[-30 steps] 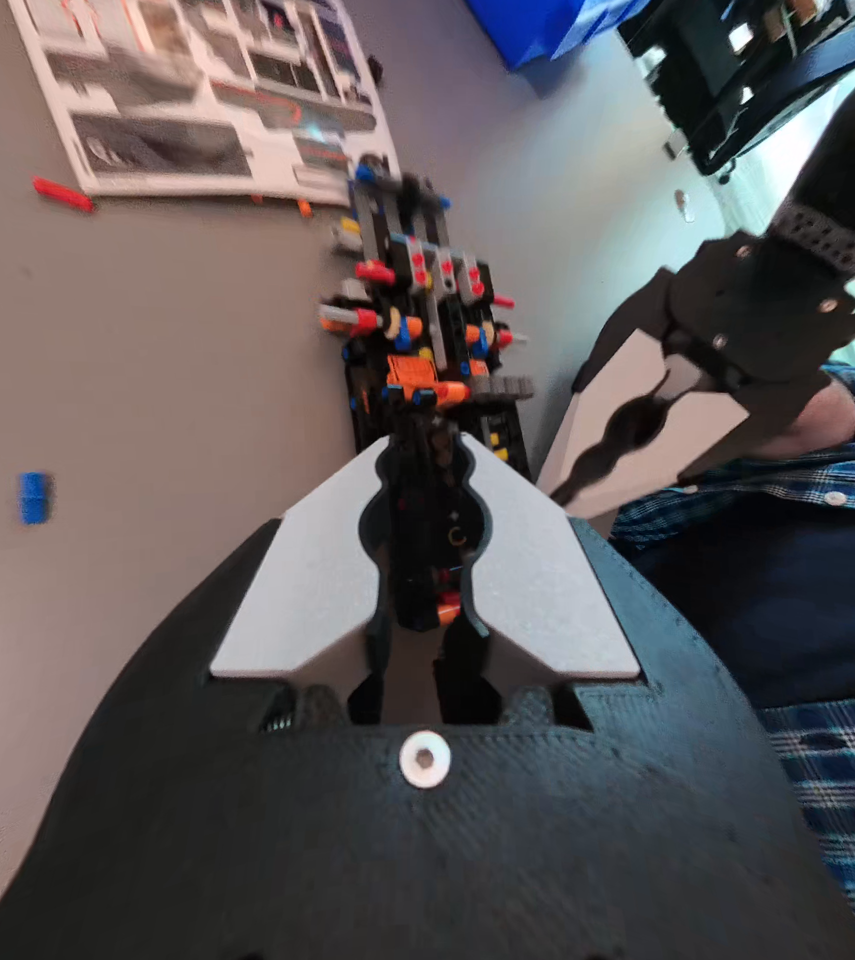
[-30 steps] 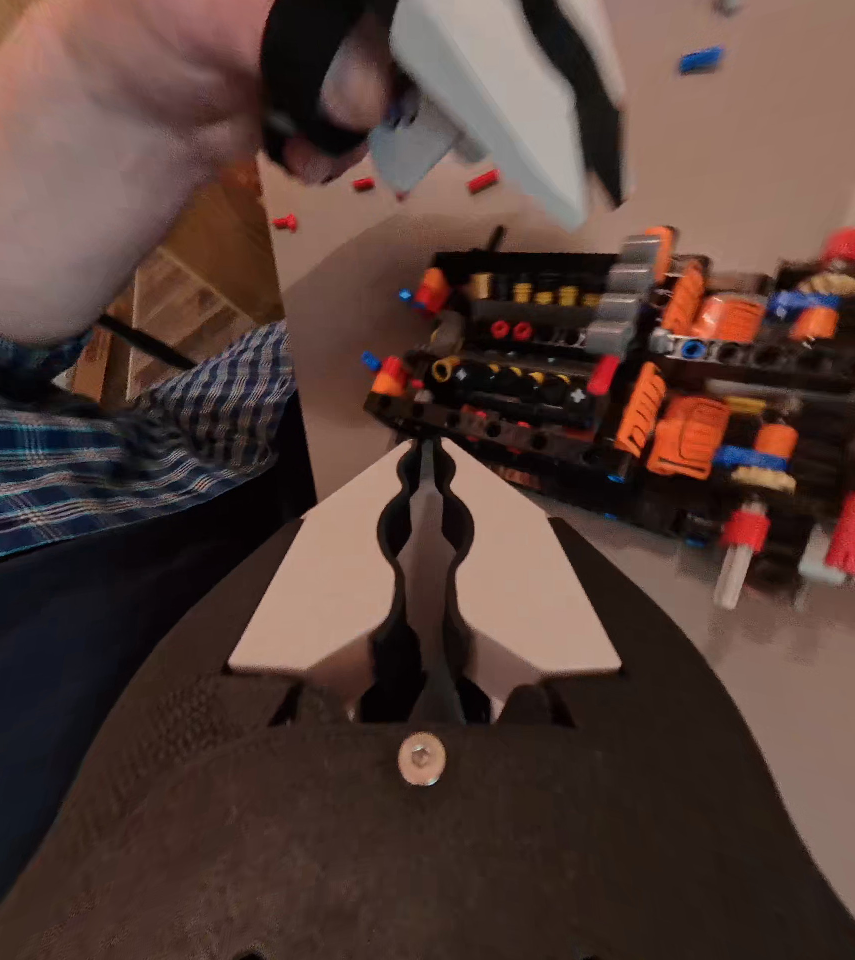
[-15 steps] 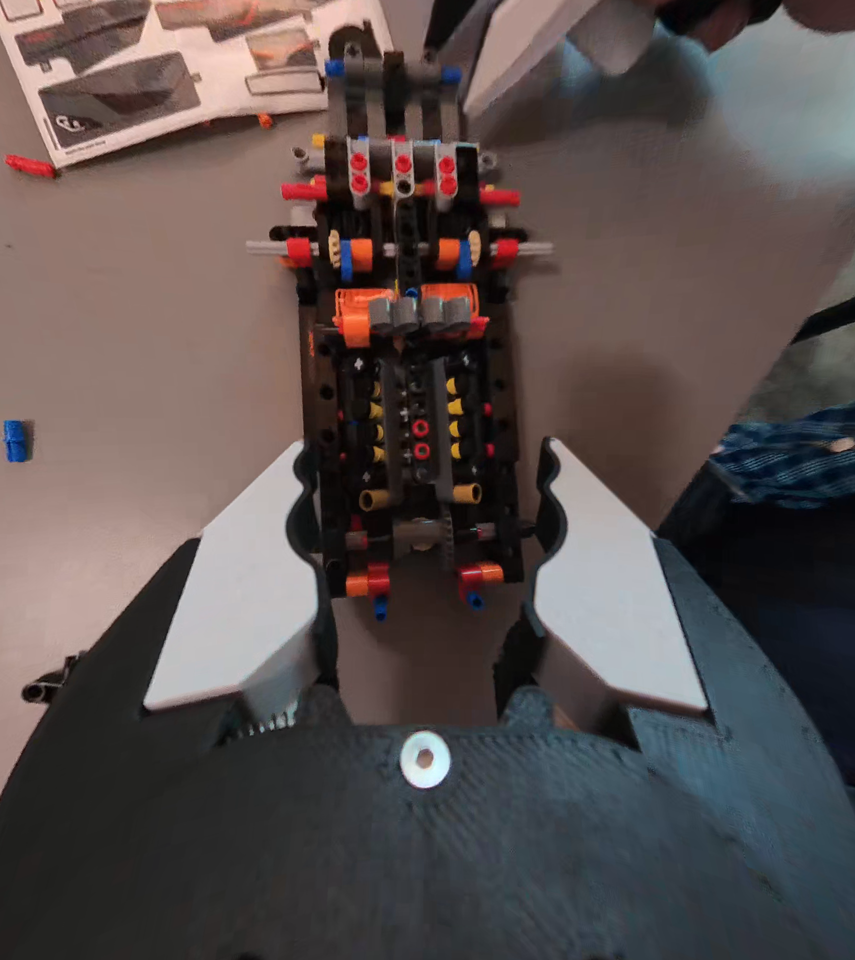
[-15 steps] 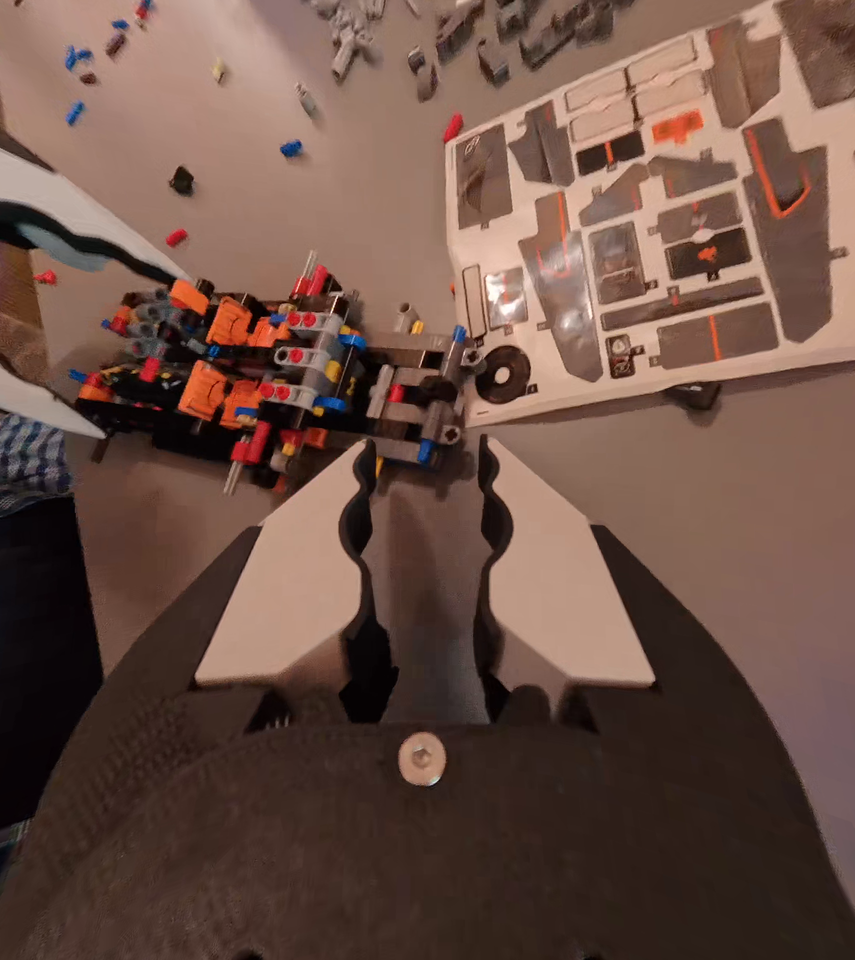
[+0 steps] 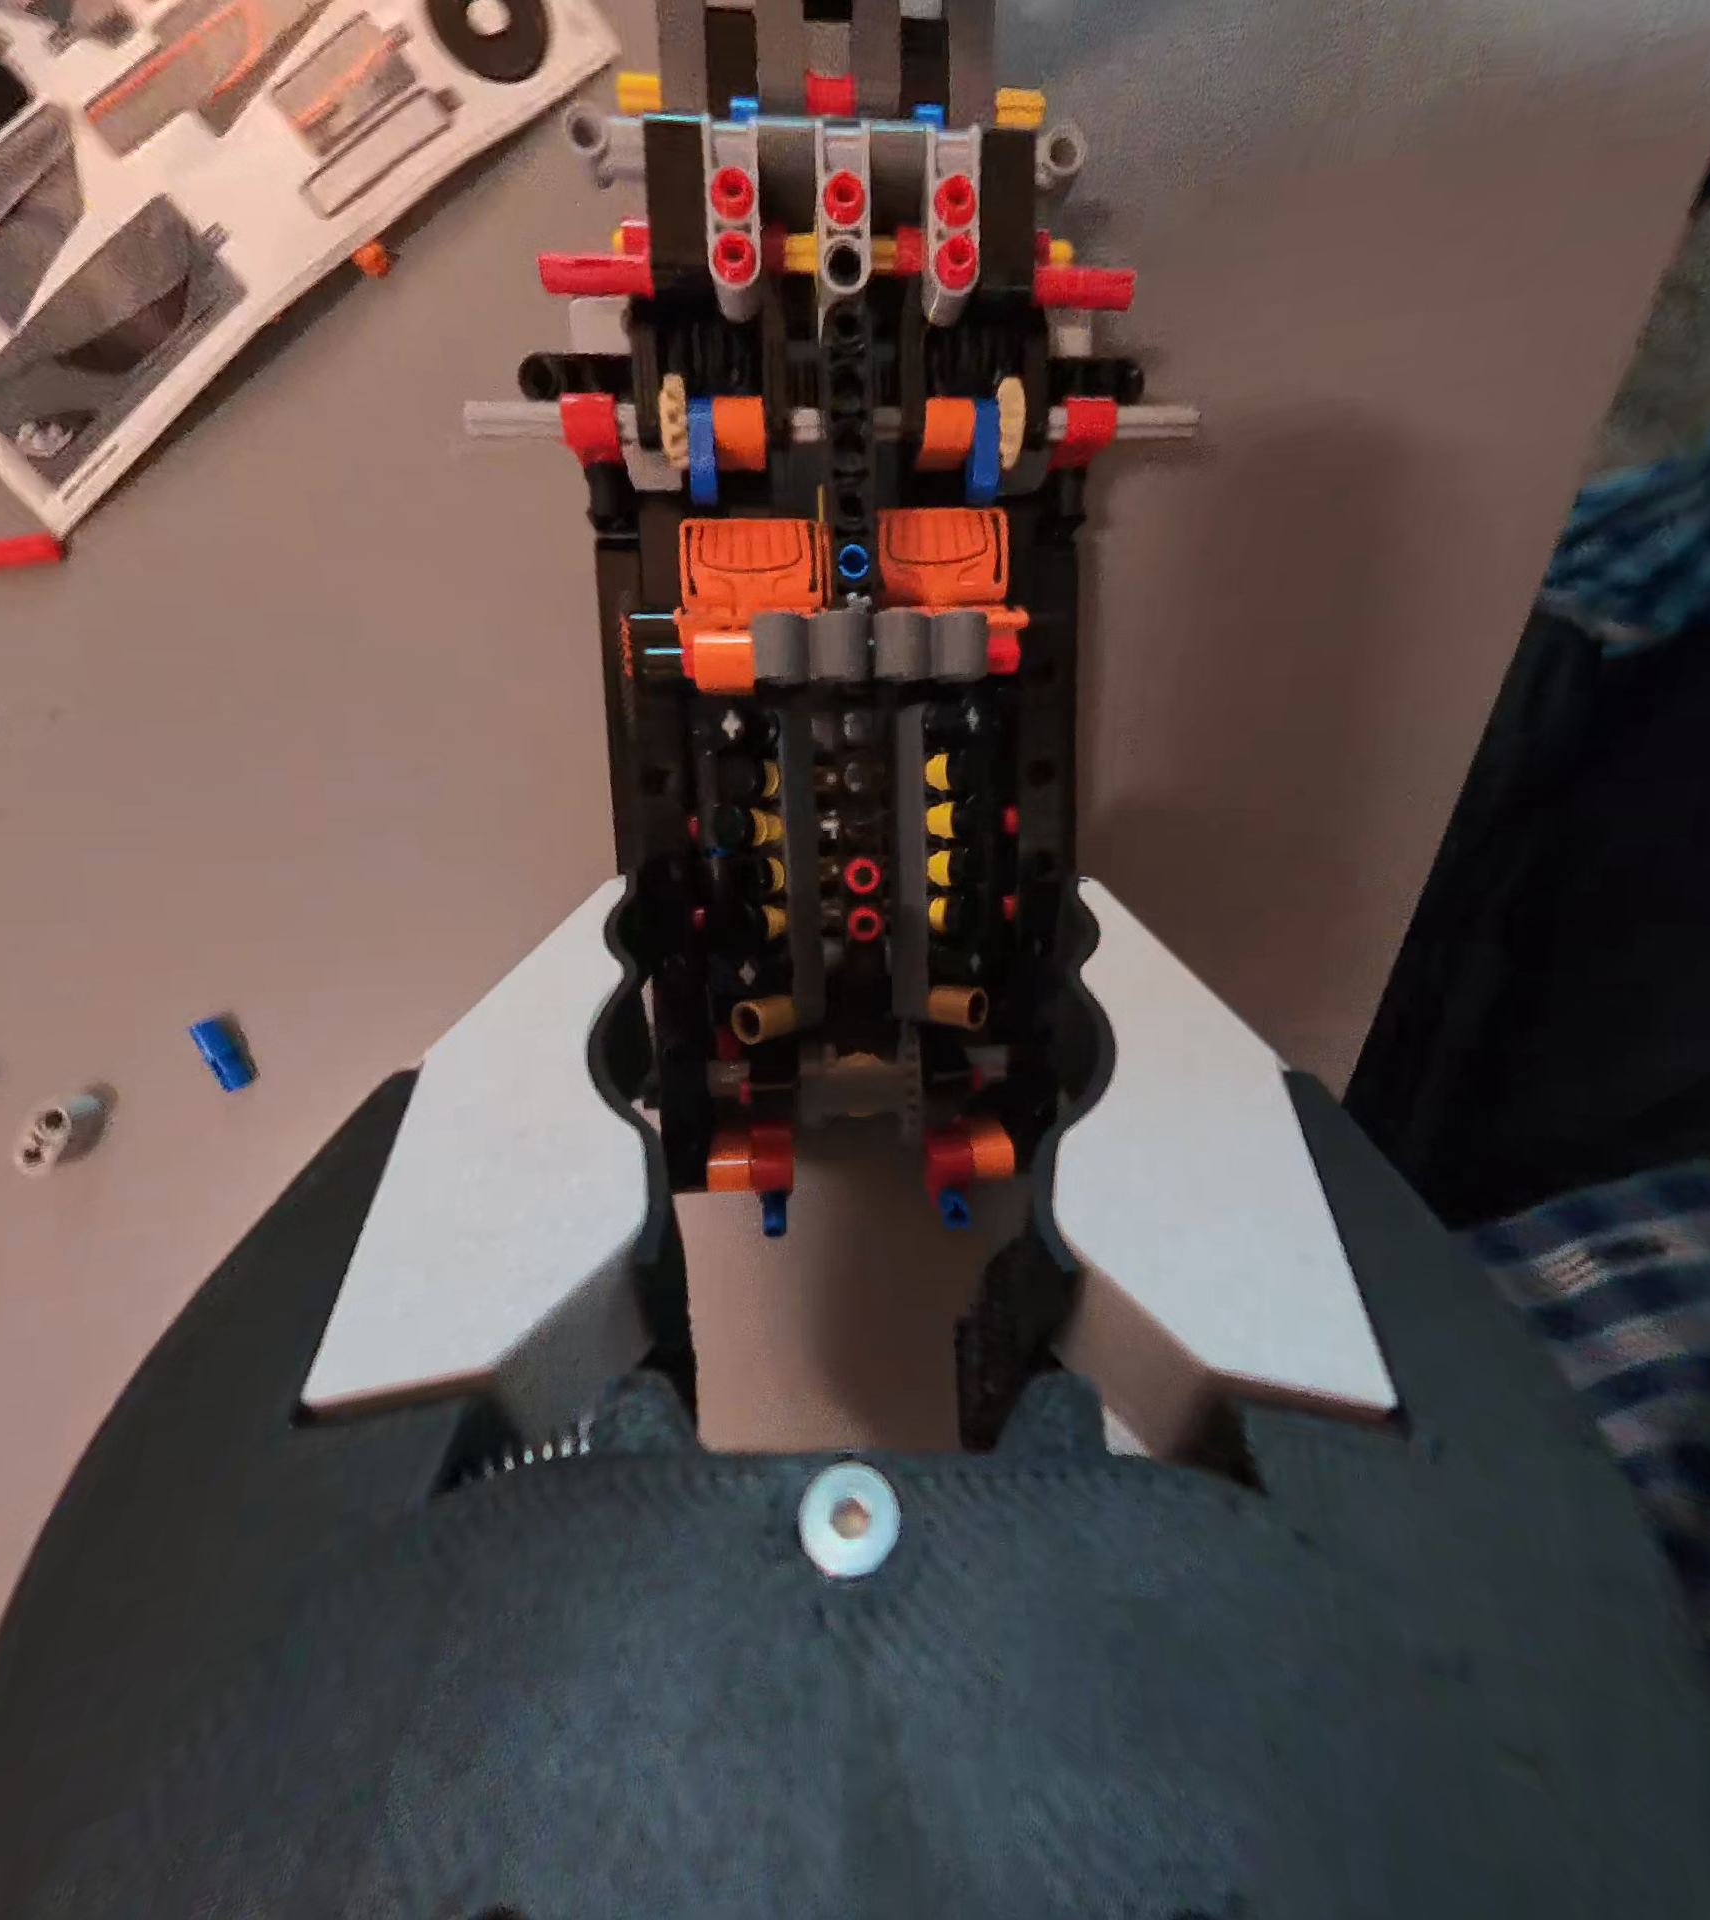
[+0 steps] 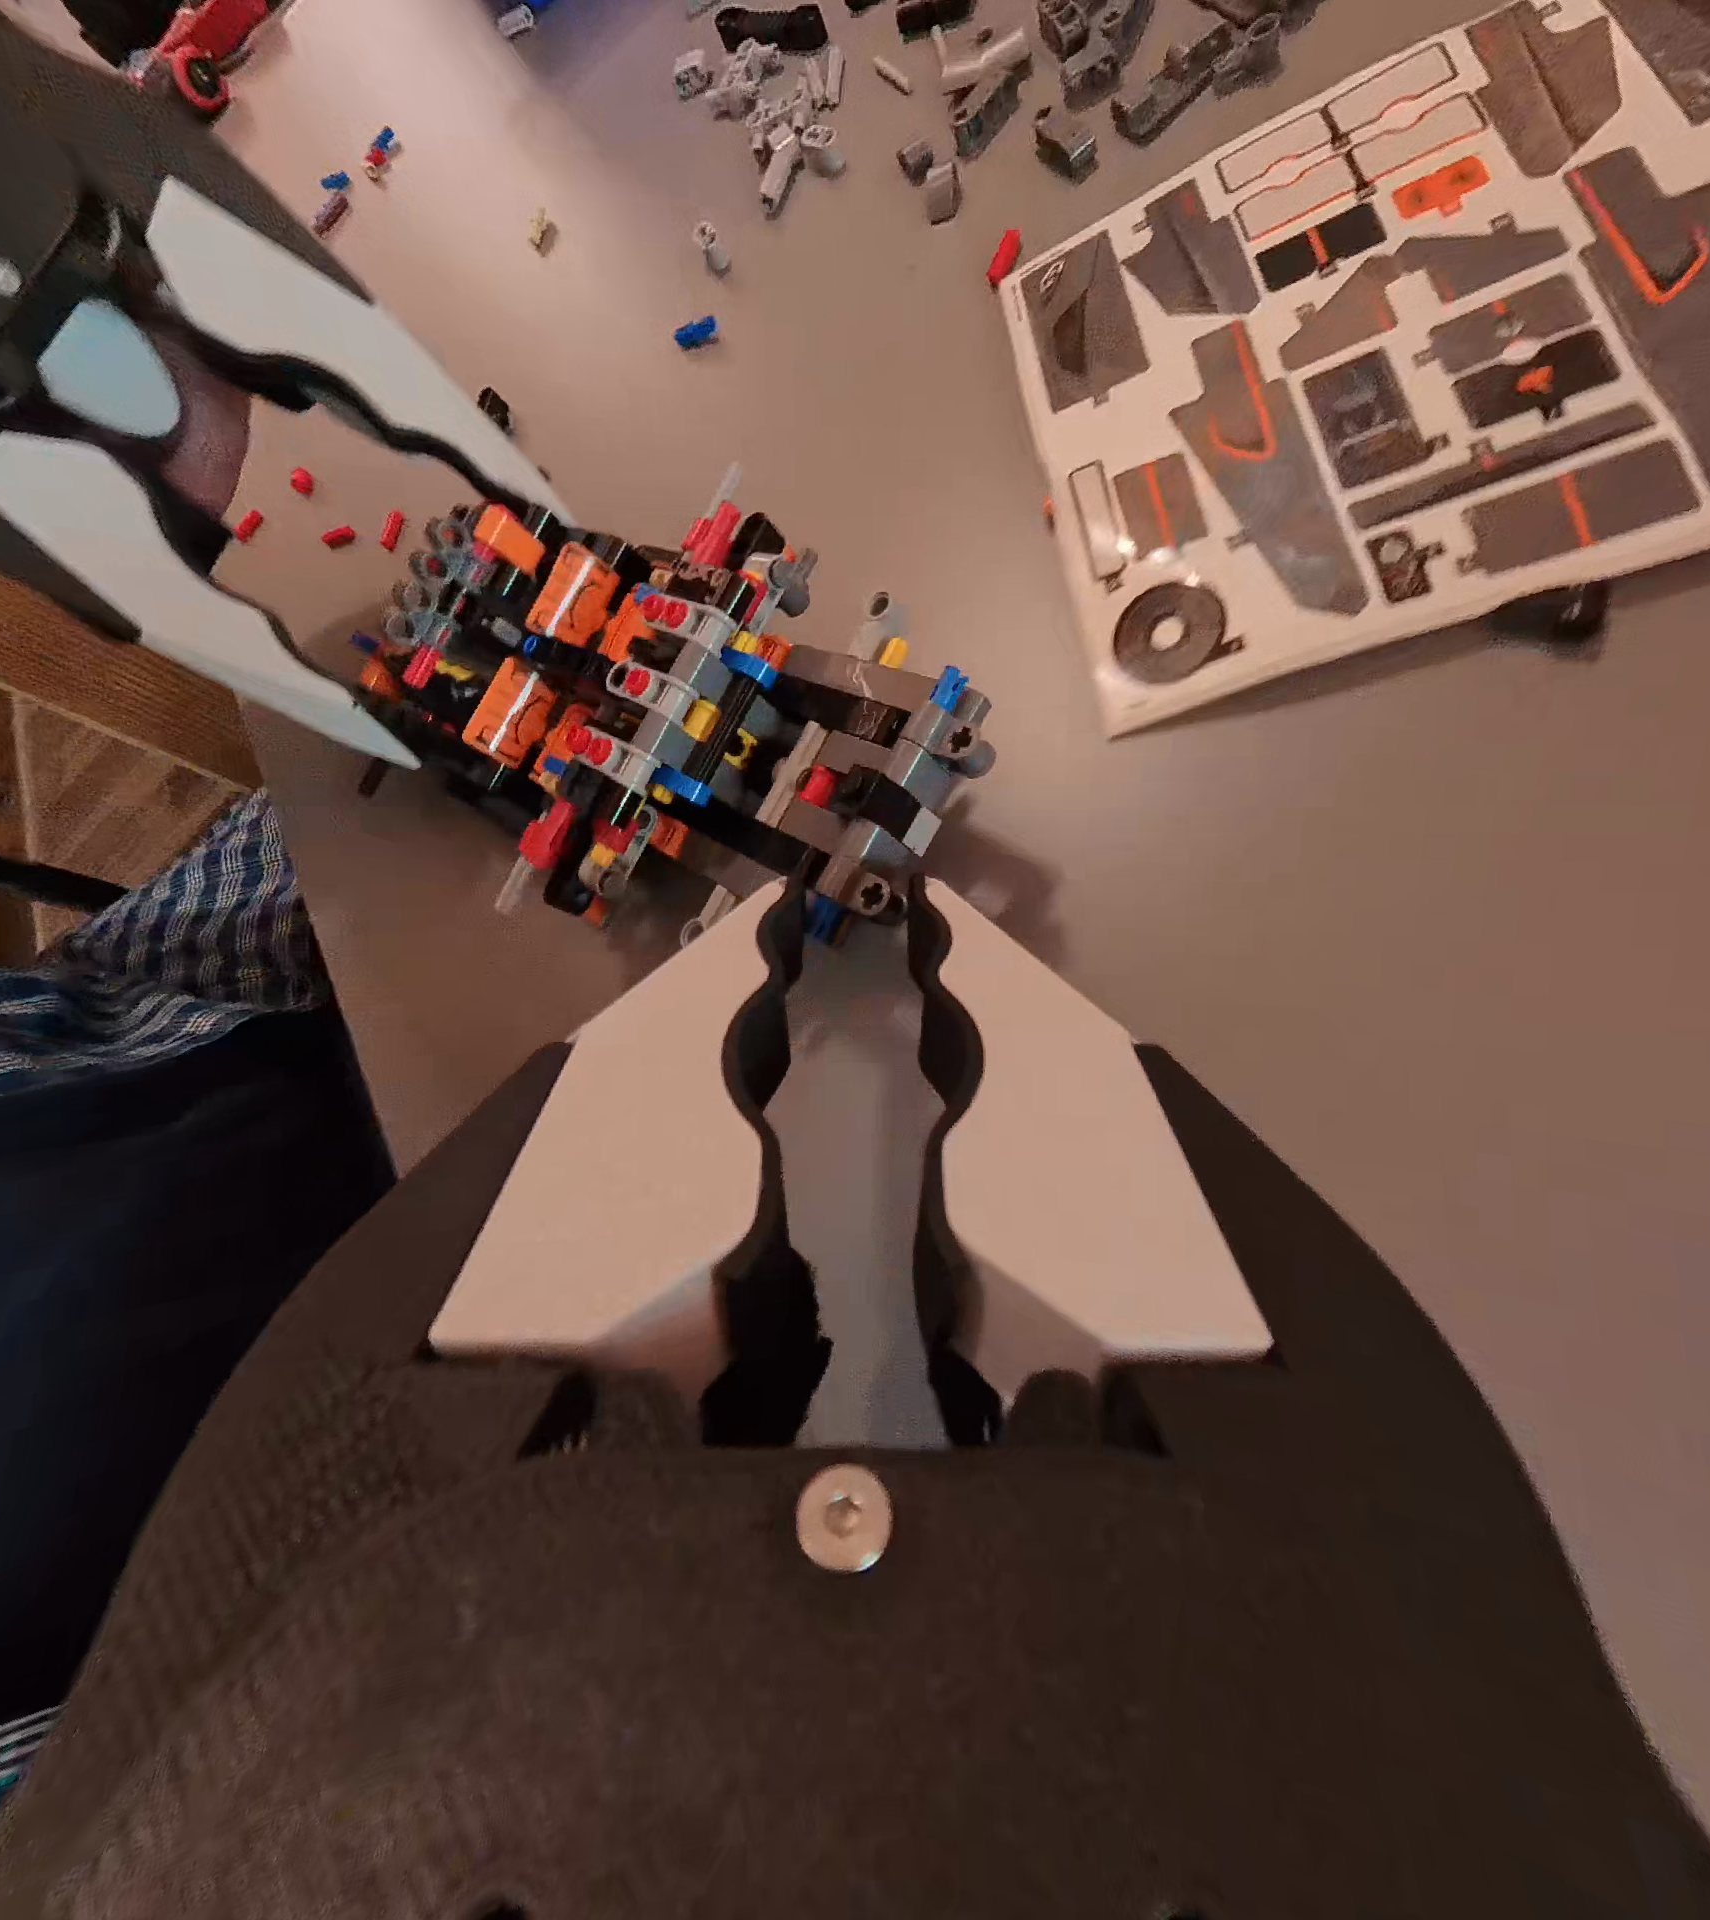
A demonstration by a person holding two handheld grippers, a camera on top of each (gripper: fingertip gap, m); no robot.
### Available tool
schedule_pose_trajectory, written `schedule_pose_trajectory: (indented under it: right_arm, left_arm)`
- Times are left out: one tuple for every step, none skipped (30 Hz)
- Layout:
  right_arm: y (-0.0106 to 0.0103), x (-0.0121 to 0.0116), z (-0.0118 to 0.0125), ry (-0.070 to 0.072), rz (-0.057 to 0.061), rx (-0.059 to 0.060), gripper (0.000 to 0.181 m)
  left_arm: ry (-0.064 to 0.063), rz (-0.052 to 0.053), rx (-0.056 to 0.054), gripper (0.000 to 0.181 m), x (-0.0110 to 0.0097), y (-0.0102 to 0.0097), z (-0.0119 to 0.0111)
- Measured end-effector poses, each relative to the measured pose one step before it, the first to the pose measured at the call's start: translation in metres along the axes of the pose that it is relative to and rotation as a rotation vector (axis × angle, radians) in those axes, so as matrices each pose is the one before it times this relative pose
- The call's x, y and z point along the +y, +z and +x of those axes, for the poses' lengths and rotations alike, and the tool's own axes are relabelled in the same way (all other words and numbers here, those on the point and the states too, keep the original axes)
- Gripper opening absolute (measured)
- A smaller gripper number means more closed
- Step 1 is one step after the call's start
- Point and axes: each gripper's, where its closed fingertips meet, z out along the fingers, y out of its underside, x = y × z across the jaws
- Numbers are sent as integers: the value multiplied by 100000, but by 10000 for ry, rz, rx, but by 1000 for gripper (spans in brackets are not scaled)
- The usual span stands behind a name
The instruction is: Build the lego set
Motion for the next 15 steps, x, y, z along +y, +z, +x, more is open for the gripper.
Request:
schedule_pose_trajectory:
  right_arm:
    - [-391,626,-689,77,24,131,17]
    - [-275,772,-598,144,5,120,17]
    - [-95,881,-484,168,-24,143,17]
    - [130,1027,-488,195,-84,75,18]
    - [299,1056,-466,157,-96,76,18]
    - [446,1110,-492,84,-181,49,19]
    - [259,466,-787,54,133,-156,19]
    - [24,380,-662,43,17,-148,22]
    - [-282,236,-199,-198,-33,77,23]
    - [-574,-163,289,-394,145,270,27]
    - [-727,-527,360,-278,289,103,26]
    - [-638,-639,261,-78,248,-160,28]
    - [-522,-698,163,-46,179,-336,33]
    - [-535,-877,151,-125,299,-379,36]
    - [-493,-830,481,-128,248,-162,40]
  left_arm:
    - [501,-107,294,78,100,-80,89]
    - [390,-170,299,78,95,15,22]
    - [391,-194,250,78,69,49,-41]
    - [444,-282,234,78,122,53,-23]
    - [373,-366,-60,82,69,-9,-433]
    - [384,-267,-100,81,-132,-99,-396]
    - [337,-153,17,83,-265,-178,-199]
    - [220,-296,-130,89,110,-330,-441]
    - [28,-242,-261,92,300,-530,-606]
    - [-197,-33,-286,93,297,-774,-525]
    - [-335,244,-175,92,146,-925,-148]
    - [-381,384,-114,93,139,-954,221]
    - [-539,248,-358,92,462,-900,21]
    - [-772,126,-524,89,737,-758,-191]
    - [-726,214,-103,90,668,-547,547]
